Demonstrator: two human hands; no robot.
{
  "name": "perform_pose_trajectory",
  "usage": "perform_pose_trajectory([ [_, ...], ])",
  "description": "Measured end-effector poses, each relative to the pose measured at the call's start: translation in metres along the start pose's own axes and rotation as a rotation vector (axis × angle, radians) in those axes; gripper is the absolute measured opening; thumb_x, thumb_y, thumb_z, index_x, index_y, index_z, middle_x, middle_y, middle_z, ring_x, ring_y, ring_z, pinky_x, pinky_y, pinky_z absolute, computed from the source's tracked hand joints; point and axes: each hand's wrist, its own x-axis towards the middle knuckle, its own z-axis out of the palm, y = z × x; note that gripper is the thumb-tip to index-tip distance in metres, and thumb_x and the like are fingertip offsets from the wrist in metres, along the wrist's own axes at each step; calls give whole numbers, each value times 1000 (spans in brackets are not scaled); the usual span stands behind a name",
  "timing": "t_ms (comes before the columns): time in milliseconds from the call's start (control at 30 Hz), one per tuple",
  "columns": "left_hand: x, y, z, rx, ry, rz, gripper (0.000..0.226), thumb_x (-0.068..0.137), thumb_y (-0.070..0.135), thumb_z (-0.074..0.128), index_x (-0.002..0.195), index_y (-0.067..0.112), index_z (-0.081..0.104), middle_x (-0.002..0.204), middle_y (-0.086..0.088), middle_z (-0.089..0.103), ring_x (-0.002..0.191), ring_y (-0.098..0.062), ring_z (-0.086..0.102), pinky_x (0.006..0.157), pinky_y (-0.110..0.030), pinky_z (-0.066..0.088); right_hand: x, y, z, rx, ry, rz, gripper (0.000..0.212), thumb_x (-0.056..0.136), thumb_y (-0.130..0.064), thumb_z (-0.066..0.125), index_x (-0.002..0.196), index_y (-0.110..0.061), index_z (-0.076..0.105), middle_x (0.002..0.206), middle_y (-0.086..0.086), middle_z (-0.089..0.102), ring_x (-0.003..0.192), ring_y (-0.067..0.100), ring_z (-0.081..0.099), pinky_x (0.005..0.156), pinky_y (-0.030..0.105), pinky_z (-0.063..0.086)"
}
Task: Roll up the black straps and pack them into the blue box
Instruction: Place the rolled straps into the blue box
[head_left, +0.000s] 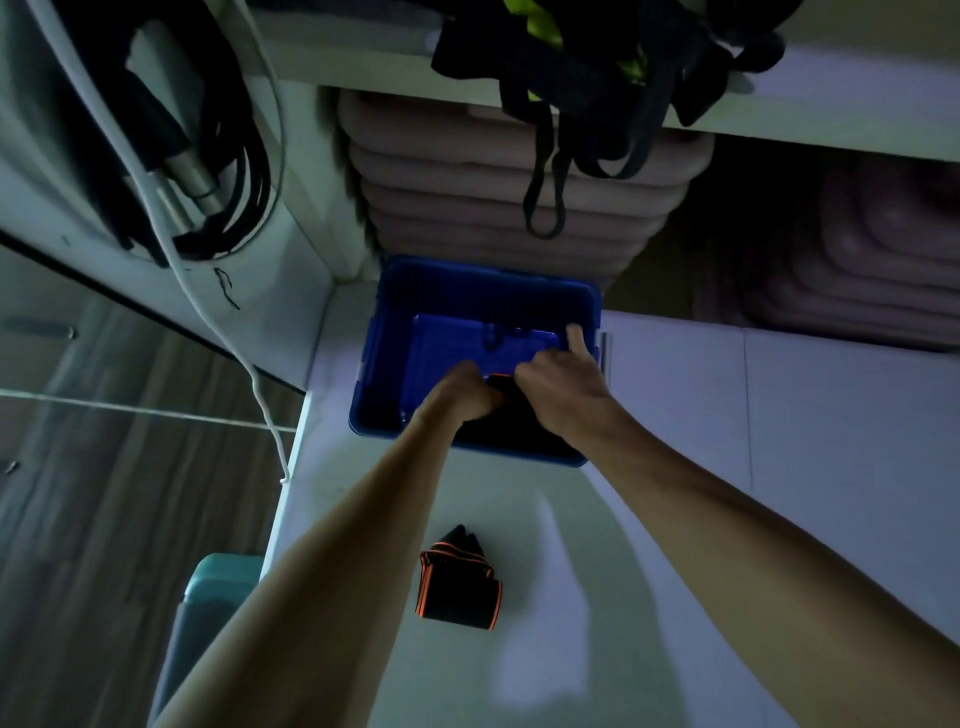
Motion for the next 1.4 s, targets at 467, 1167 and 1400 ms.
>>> perform_pose_trajectory([
  [467,-36,9,-8,183,215,0,55,80,38,73,124,8,58,128,-16,61,114,-35,60,84,-34,51,-54,28,-13,468,211,52,14,87,-33,57,90,-19,62,95,3,71,91,28,63,86,43,46],
  [1167,-181,-168,139,-790,455,-390,27,73,35,62,79,9,60,75,-14,61,70,-27,64,62,-32,52,-114,-116,105,883,-222,-112,59,95,-30,52,148,-14,32,149,10,38,137,28,38,111,38,35],
  [1400,-185,-164,151,-1125,359,-208,15,89,10,61,97,-2,66,95,-20,70,85,-30,71,86,-38,59,-135,-121,105,1010,-171,-28,43,95,-23,56,135,-12,46,128,8,58,108,19,55,81,26,41],
])
